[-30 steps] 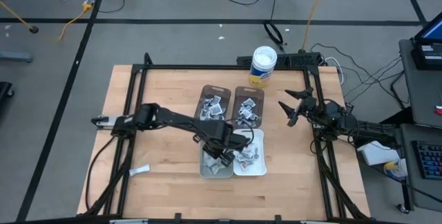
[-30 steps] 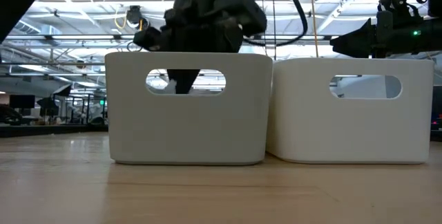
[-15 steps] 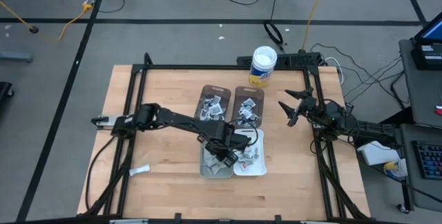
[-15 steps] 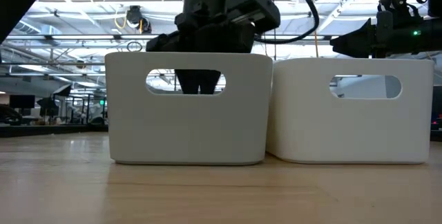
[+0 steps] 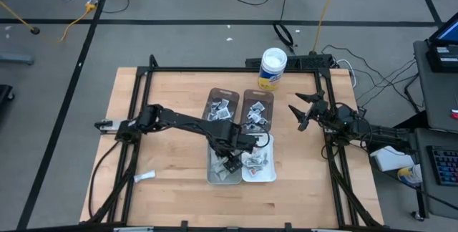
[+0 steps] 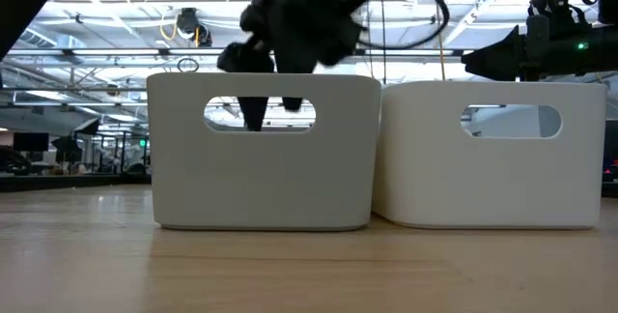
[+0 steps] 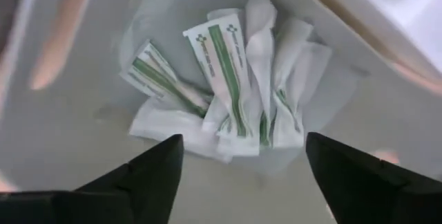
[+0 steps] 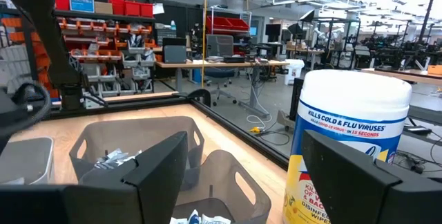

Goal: Pick & Place First Aid Supplies
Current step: Put the green pad into the gray bin

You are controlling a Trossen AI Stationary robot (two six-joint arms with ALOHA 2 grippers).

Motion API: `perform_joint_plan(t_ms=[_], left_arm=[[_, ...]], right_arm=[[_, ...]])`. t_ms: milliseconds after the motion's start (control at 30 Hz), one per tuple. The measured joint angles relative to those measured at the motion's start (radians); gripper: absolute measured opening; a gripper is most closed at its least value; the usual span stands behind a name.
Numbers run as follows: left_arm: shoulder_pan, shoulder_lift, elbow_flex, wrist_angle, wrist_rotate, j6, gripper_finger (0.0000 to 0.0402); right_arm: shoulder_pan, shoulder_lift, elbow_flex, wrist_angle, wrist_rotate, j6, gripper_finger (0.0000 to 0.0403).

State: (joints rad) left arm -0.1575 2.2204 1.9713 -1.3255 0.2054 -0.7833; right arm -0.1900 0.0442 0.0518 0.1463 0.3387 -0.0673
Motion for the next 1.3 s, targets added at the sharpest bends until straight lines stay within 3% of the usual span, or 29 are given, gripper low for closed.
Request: perform_joint_plan(t_ms=[200, 533, 767, 1000, 1300], left_arm=[[-0.001, -0.065, 0.000, -0.055, -0.012, 0.171, 0.0337], [-0.018, -0.160, -0.007, -0.175, -0.136, 0.308, 0.0340], [-0.102, -0.367, -0.356, -0.062, -0.129, 0.287, 0.0340], [-0.210, -0.576, -0.651, -0.053, -0.096, 0.248, 0.0340], [-0.360, -0.812, -0.948, -0.052, 0.019, 0.037, 0.0340]], right_arm=[[0.000, 0.000, 0.000, 0.000, 0.000, 0.000, 0.0279], [0.000, 0.000, 0.000, 0.000, 0.000, 0.000, 0.0279], [0.000, 0.000, 0.000, 0.000, 0.000, 0.000, 0.0279], [0.000, 0.000, 0.000, 0.000, 0.000, 0.000, 0.0279], [0.000, 0.000, 0.000, 0.000, -0.001, 0.000, 0.0279]])
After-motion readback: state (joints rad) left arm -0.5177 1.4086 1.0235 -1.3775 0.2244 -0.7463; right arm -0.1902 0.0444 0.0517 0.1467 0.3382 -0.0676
